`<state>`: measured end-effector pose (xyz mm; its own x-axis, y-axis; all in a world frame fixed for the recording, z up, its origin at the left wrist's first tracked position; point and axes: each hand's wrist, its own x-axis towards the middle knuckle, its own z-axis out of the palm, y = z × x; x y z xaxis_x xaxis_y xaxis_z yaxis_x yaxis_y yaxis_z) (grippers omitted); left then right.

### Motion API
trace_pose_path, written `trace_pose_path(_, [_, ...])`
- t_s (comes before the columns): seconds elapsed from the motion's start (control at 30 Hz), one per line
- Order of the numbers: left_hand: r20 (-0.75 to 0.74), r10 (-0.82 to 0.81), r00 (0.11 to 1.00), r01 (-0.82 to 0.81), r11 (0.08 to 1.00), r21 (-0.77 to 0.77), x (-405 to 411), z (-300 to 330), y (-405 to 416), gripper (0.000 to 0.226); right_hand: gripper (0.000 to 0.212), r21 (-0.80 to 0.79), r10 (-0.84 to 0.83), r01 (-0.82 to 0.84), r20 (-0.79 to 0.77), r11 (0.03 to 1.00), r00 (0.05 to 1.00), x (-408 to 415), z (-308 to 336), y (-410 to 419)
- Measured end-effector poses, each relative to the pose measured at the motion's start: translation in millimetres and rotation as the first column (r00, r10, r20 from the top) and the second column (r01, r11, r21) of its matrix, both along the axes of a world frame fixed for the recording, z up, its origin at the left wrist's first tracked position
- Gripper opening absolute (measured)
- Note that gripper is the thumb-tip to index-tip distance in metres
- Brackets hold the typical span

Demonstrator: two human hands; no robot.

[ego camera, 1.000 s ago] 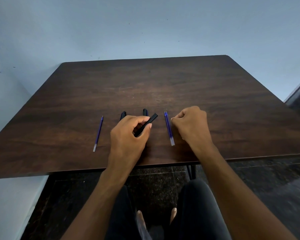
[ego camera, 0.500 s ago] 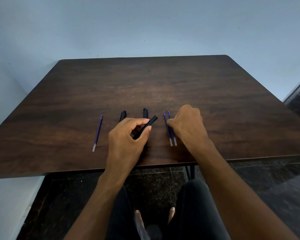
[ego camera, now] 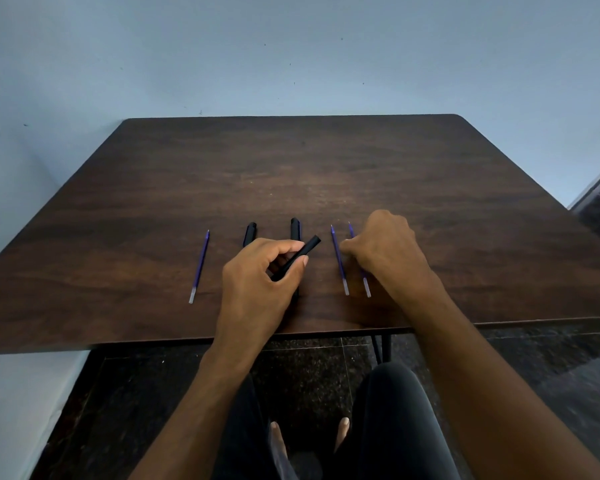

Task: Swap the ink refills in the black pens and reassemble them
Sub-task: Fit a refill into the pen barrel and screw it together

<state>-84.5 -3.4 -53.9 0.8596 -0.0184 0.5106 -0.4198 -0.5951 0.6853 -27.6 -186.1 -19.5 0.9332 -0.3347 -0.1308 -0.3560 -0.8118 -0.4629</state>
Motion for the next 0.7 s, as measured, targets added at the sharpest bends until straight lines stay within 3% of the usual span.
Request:
trace_pose_path(0.07, [0.0,0.002,1.0,-0.002,1.0,-0.002,0.2,0.4,-0.3,0.024,0.037,0.105,-0.029,0.023,0.059,0.994,0.998,-2.5,3.0,-2.8])
trace_pose_path(0.13, [-0.003,0.003,1.0,-0.003,1.0,-0.001,0.4,0.9,-0.5,0.024,0.033,0.336,-0.057,0.007,0.139,0.942,0.989,-7.2,5.1,-6.0])
trace_pose_path(0.2, [-0.004,0.001,1.0,-0.001,1.0,0.003,0.1,1.4,-0.3,0.024,0.029,0.587,-0.116,-0.039,0.224,0.808,0.968,-11.9,7.0,-8.5])
trace_pose_path(0.3, [0.001,0.001,1.0,-0.001,1.0,0.003,-0.6,1.9,-0.5,0.024,0.024,0.777,-0.215,-0.131,0.326,0.616,0.921,-14.9,9.8,-7.9])
trace_pose_path(0.47, [0.0,-0.005,1.0,0.005,1.0,0.013,-0.5,2.5,-0.7,0.025,0.025,0.892,-0.38,-0.237,0.388,0.386,0.84,-16.0,13.1,-5.3])
trace_pose_path(0.7, [0.006,-0.009,1.0,0.009,1.0,-0.003,-1.9,2.4,-1.5,0.026,0.02,0.917,-0.446,-0.263,0.379,0.301,0.811,-16.5,15.4,2.1])
